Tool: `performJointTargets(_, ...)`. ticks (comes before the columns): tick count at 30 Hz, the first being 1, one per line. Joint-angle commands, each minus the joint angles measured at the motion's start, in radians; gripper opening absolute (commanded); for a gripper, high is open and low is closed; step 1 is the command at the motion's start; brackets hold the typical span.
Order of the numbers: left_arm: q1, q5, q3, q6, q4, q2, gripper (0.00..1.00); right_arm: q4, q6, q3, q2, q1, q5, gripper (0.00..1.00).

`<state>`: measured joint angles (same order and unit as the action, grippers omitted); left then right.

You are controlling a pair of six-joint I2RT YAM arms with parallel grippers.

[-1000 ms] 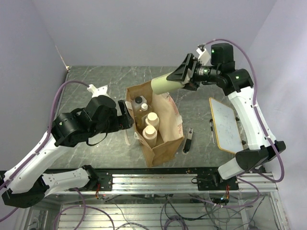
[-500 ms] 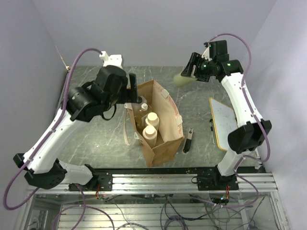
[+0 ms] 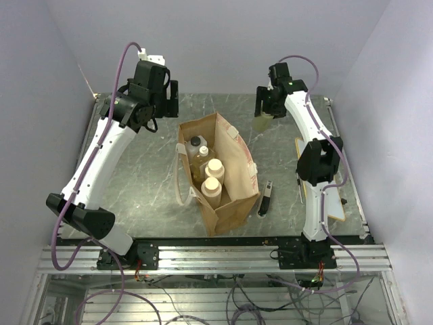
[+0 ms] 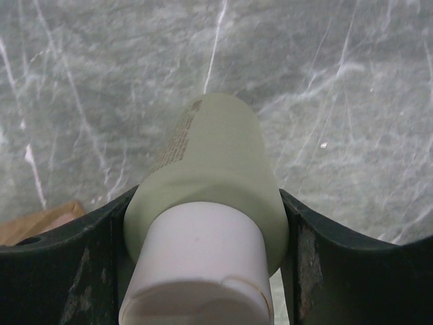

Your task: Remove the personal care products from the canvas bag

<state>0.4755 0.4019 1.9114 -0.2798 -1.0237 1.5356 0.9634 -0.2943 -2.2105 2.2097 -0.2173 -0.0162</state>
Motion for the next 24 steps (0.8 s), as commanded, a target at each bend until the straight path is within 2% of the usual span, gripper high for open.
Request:
performJointTargets(1, -0.026, -0.04, 0.049, 0.058, 0.062, 0.031, 0.95, 0.029, 0.044, -0.178, 0.067, 0.001, -0.078, 0.0)
performJointTargets(9, -0.059, -0.057, 0.081, 0.089, 0.072, 0.082, 0.95, 0.013, 0.064, -0.216, 0.152, -0.009, -0.098, 0.0)
performJointTargets(14, -0.066, -0.049, 0.07, 0.115, 0.088, 0.079, 0.95, 0.067, 0.065, -0.294, 0.22, -0.025, -0.131, 0.0)
performJointTargets(24, -0.066, -0.037, 0.055, 0.122, 0.079, 0.067, 0.95, 0.087, 0.075, -0.285, 0.24, -0.03, -0.127, 0.02)
